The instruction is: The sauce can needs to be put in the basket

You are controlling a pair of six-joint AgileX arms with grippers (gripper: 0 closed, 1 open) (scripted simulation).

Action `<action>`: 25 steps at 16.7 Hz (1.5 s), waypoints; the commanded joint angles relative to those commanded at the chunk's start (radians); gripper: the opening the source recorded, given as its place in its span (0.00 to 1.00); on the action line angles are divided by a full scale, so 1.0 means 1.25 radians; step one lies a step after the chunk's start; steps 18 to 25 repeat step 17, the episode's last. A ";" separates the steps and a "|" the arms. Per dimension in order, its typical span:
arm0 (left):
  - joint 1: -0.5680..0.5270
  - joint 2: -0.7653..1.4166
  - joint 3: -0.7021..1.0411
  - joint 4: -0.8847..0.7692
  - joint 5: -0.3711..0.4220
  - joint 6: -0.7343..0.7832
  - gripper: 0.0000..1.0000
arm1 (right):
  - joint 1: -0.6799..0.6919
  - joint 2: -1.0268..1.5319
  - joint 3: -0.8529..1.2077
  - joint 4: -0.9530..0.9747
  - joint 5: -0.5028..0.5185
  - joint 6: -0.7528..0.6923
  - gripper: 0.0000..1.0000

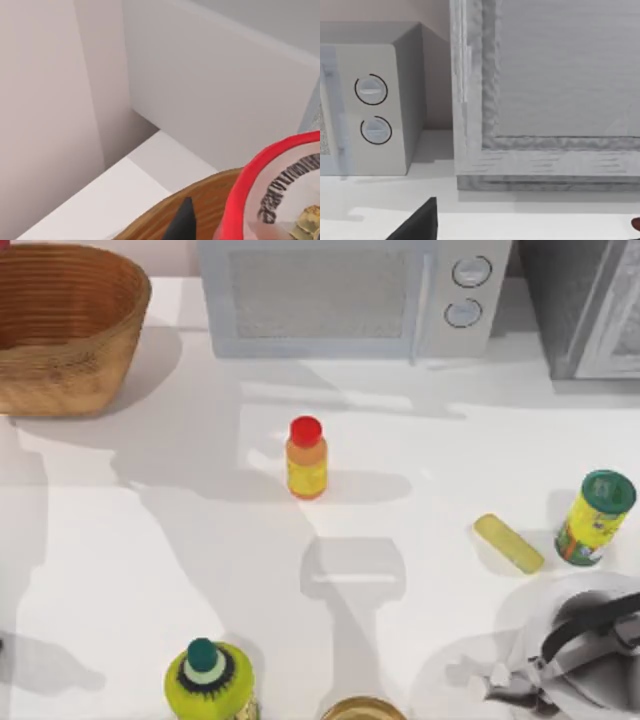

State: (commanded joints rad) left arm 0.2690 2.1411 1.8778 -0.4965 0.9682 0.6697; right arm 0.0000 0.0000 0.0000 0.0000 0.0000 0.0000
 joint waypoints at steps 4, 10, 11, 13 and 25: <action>0.000 0.000 0.000 0.000 0.000 0.000 0.45 | 0.000 0.000 0.000 0.000 0.000 0.000 1.00; 0.000 0.000 0.000 0.000 0.000 0.000 0.90 | 0.000 0.000 0.000 0.000 0.000 0.000 1.00; 0.000 0.000 0.000 0.000 0.000 0.000 0.98 | 0.000 0.000 0.000 0.000 0.000 0.000 1.00; 0.000 0.000 0.000 0.000 0.000 0.000 1.00 | 0.000 0.000 0.000 0.000 0.000 0.000 1.00; 0.000 0.000 0.000 0.000 0.000 0.000 1.00 | 0.000 0.000 0.000 0.000 0.000 0.000 1.00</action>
